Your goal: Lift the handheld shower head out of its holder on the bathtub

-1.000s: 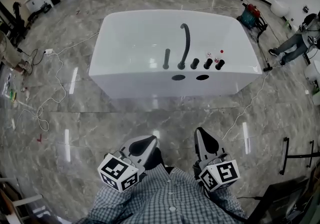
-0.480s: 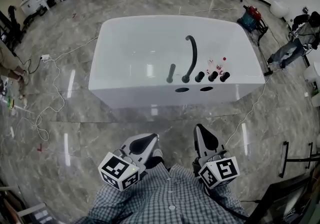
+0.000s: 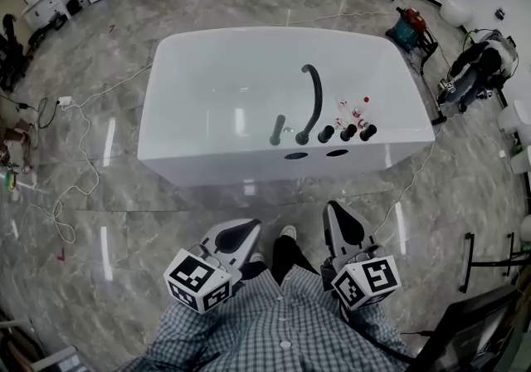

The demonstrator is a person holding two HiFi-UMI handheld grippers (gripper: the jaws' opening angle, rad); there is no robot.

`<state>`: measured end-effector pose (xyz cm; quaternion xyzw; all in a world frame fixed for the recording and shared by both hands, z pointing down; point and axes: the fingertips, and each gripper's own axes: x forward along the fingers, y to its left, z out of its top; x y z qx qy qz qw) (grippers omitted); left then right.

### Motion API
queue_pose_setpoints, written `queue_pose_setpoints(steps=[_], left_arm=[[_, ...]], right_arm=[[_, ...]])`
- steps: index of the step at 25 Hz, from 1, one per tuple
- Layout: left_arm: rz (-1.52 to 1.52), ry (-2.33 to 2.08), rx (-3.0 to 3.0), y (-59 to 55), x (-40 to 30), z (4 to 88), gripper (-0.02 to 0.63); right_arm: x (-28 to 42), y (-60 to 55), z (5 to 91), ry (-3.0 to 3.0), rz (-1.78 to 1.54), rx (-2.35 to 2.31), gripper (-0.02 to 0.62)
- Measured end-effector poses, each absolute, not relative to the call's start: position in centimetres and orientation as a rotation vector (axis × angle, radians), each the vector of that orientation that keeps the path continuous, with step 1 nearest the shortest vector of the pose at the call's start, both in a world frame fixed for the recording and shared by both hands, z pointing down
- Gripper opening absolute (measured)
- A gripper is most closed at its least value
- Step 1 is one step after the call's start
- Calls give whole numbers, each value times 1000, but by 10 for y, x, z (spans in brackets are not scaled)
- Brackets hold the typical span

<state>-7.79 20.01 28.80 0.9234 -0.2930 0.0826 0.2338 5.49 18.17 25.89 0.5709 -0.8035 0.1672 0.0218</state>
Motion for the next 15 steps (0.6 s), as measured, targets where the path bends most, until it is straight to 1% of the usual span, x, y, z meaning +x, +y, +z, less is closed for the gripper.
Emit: queue_pose_setpoints(steps=[15], left_arm=[[233,-903,2504,100,-26,288,9]], right_arm=[[99,60,260,-2572,508,1624,18]])
